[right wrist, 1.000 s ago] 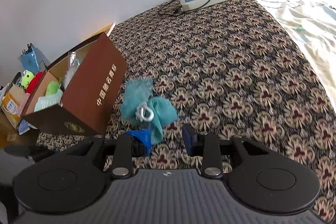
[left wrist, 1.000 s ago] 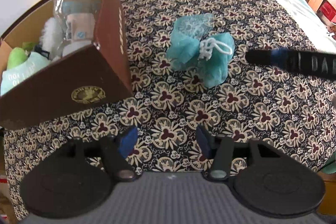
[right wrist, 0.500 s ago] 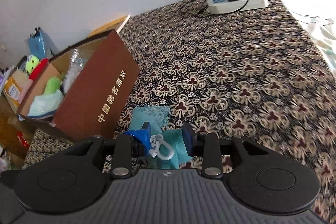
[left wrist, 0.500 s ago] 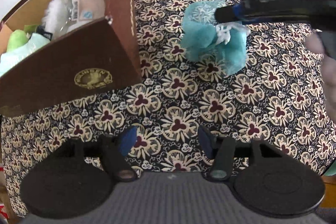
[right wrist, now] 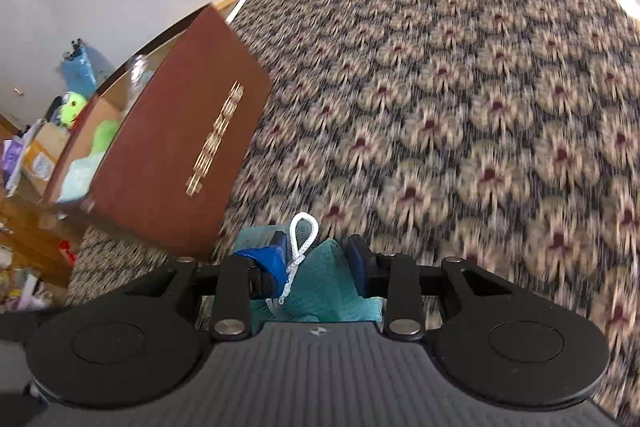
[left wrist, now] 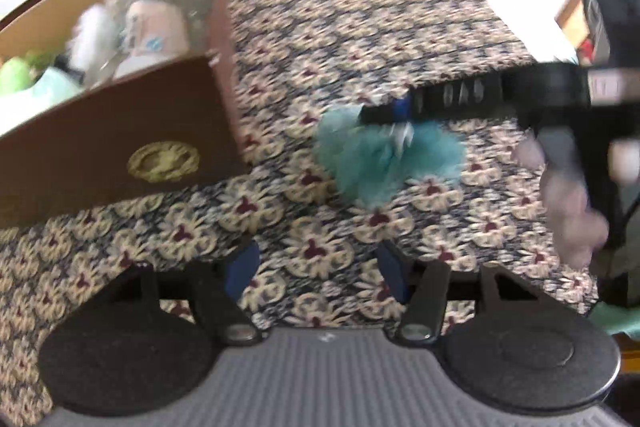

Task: Organize soft objects
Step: 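Close the right gripper on the teal mesh sponge and lift it, then carry the teal sponge into the box and open the right gripper, then raise the open right gripper out of the box and pull back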

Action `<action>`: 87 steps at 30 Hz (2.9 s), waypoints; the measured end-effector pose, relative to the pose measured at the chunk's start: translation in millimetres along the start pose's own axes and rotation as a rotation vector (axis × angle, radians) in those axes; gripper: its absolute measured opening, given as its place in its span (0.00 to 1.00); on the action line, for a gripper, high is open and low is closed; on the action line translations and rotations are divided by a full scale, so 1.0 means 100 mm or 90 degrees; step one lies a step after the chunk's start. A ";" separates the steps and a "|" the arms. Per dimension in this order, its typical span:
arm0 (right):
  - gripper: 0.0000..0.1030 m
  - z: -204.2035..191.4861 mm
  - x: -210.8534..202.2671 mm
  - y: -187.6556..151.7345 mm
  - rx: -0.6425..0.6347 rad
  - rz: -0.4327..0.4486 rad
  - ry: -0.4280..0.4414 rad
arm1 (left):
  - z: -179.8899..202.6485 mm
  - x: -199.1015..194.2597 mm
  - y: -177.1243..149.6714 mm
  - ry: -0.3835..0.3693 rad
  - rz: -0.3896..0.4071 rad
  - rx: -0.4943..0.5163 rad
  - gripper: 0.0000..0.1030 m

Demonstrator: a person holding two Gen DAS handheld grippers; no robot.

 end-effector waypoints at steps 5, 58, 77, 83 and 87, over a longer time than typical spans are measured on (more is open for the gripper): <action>0.15 0.01 -0.13 -0.33 0.039 -0.038 0.041 | 0.21 0.10 -0.06 -0.076 -0.010 0.092 0.62; 0.16 -2.01 0.08 0.76 -0.020 0.172 0.207 | -2.15 -1.24 0.40 -0.055 0.309 0.070 0.39; 0.16 -2.14 0.20 0.88 0.005 0.235 0.057 | -2.75 -0.98 0.45 -0.009 0.242 -0.027 0.57; 0.16 -2.04 0.00 0.64 0.031 0.238 -0.011 | -2.52 -1.12 0.26 0.051 0.230 -0.027 0.57; 0.16 -2.00 -0.16 0.47 0.044 0.245 -0.032 | -2.39 -1.19 0.18 0.065 0.218 -0.026 0.57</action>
Point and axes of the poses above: each gripper's, at about its wrist camera, not at the fingertips, and x roughly the way its jaws point, z to its right, y to its top, the point moved 2 cm from there along x, roughly the way its jaws point, and after that the axes turned 12 degrees about -z, right-handed, at the moved point
